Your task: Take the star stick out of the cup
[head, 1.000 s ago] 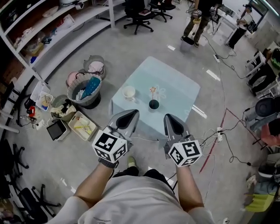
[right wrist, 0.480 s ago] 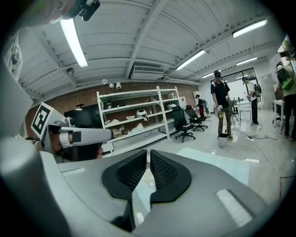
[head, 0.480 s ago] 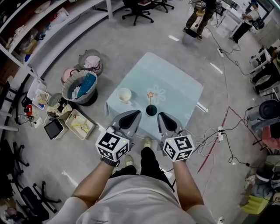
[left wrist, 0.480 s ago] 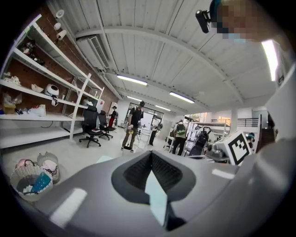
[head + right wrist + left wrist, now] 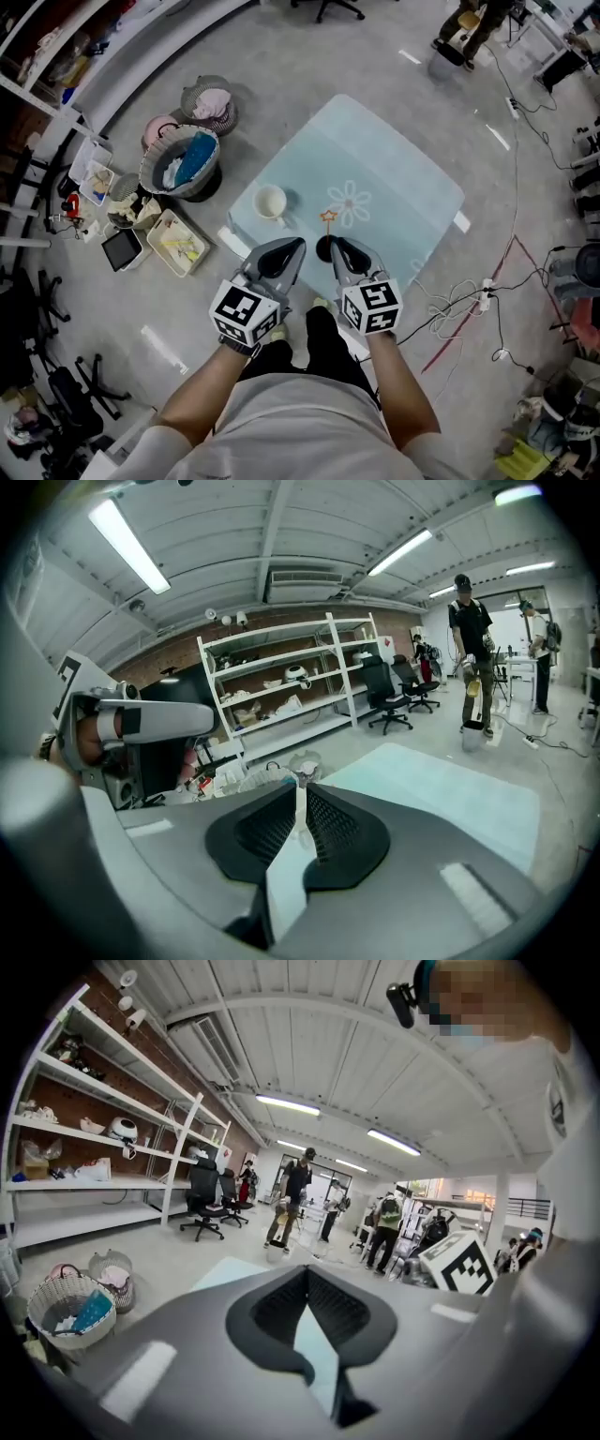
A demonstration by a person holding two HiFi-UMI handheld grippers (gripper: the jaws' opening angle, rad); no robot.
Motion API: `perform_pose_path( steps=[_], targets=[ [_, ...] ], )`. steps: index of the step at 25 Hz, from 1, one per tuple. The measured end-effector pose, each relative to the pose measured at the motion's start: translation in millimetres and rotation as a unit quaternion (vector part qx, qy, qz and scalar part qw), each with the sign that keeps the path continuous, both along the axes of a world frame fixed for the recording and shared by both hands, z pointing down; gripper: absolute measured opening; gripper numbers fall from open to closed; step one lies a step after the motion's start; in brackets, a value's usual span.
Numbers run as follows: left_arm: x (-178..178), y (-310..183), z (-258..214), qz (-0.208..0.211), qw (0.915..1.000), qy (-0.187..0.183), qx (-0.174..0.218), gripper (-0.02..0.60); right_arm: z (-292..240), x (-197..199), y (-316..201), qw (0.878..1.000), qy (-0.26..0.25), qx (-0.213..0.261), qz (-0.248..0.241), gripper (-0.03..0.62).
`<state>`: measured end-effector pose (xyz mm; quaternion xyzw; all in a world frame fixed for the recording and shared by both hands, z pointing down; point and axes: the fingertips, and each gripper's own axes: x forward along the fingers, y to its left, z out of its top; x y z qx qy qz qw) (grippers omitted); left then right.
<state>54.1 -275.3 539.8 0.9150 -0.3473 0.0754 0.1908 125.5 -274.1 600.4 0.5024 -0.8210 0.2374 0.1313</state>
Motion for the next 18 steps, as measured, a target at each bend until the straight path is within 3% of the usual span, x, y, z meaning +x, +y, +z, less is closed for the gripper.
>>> perform_pose_path(
  steps=[9, 18],
  targets=[
    [1.4, -19.1, 59.9, -0.031, 0.998, -0.024, -0.05, 0.006, 90.8, -0.5, -23.4, 0.996, 0.04, -0.075, -0.03, 0.041],
    [-1.6, -23.1, 83.4, -0.045, 0.9958, -0.034, -0.073, 0.006, 131.6, -8.4, -35.9, 0.991, 0.065, -0.102, -0.055, 0.041]
  ],
)
